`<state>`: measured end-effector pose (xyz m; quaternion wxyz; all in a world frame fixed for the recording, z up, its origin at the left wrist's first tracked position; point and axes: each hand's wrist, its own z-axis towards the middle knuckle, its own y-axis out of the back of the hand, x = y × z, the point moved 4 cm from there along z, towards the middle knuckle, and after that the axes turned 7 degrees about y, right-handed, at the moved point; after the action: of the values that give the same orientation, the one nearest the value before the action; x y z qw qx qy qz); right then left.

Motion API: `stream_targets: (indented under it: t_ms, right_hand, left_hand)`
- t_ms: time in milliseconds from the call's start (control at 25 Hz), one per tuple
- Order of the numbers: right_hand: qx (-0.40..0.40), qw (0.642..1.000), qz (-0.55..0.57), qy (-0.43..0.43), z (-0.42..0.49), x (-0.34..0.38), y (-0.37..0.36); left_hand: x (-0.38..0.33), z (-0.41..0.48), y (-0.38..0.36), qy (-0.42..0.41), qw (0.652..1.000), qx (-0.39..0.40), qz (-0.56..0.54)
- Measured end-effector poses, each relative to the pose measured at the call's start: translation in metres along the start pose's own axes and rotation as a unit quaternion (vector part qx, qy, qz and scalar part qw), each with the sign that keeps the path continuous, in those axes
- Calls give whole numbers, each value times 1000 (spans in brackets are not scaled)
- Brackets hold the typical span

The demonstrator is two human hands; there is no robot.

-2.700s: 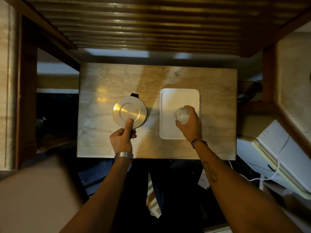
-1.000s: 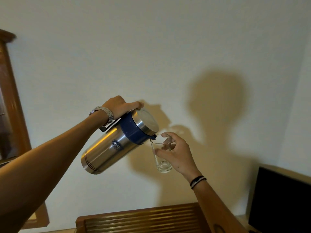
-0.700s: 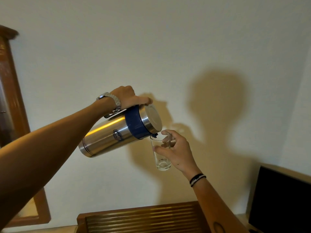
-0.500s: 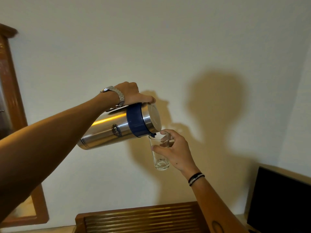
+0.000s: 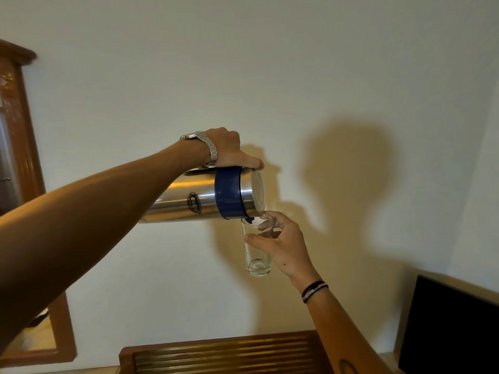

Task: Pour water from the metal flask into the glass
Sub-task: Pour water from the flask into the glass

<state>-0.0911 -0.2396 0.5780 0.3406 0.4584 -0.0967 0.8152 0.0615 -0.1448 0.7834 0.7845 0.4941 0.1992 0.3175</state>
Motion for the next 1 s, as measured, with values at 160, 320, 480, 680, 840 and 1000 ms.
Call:
stream_targets:
  t_ms: [160, 320, 480, 680, 840, 1000]
  right_hand:
    - [6, 1000, 15, 6, 0, 0, -3]
    - [10, 1000, 20, 18, 2, 3, -4]
    - [10, 1000, 17, 16, 5, 4, -4]
    - [15, 999, 16, 27, 7, 8, -2]
    - [16, 999, 18, 29, 10, 9, -3]
    - [23, 999, 19, 29, 10, 8, -5]
  left_hand:
    - [-6, -1, 3, -8, 1000, 7, 30]
    - [-8, -1, 6, -12, 999, 3, 43]
    - [-9, 0, 8, -14, 999, -5, 44]
    - [-6, 2, 10, -10, 999, -13, 38]
    - [-5, 1, 15, -9, 999, -14, 34]
    - [-3, -3, 18, -4, 1000, -8, 27]
